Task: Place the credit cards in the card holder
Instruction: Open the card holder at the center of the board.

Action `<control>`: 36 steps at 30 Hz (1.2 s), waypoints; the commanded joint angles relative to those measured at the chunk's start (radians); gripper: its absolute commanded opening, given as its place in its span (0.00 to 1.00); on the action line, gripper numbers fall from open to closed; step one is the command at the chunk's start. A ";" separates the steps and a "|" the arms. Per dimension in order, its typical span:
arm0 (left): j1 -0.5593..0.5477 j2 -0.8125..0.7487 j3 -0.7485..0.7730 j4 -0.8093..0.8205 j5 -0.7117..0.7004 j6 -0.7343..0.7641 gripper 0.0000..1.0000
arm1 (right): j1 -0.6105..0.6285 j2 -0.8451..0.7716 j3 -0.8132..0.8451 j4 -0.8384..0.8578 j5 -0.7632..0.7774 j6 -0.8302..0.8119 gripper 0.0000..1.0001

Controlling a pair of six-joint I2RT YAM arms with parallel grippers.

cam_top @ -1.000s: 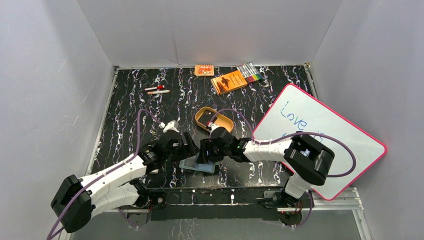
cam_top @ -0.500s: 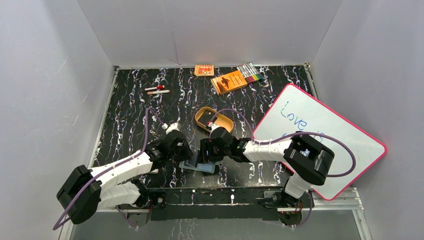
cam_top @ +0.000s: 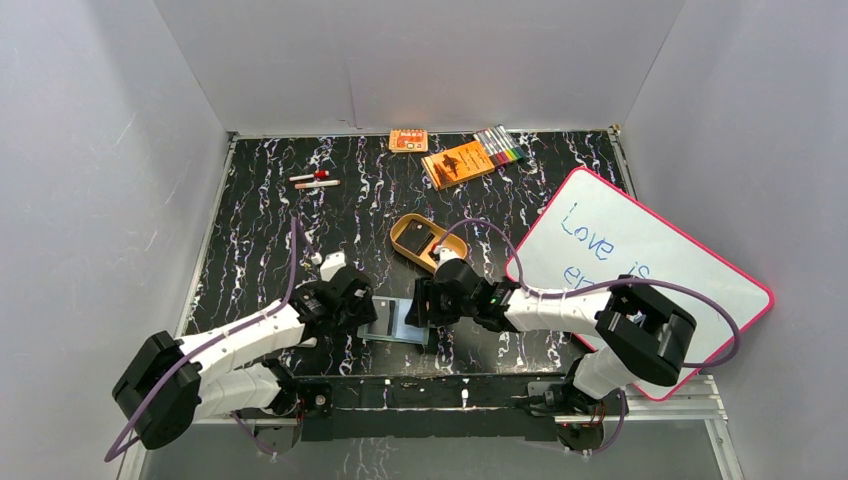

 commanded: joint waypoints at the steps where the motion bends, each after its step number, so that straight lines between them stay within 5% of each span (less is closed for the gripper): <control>1: 0.000 -0.068 0.064 -0.106 -0.094 -0.019 0.68 | 0.003 -0.038 -0.015 0.037 0.009 0.012 0.63; 9: 0.000 -0.241 0.094 -0.041 -0.009 0.039 0.76 | -0.018 -0.033 -0.039 0.088 -0.033 0.059 0.60; 23: 0.001 -0.125 -0.084 0.181 0.076 -0.016 0.45 | -0.066 -0.020 -0.088 0.210 -0.074 0.146 0.57; 28: 0.001 -0.147 -0.092 0.176 0.072 -0.027 0.41 | -0.065 -0.122 -0.096 0.171 -0.006 0.115 0.58; 36: 0.001 -0.181 -0.076 0.281 0.163 -0.005 0.40 | -0.079 -0.030 -0.059 0.213 -0.090 0.124 0.59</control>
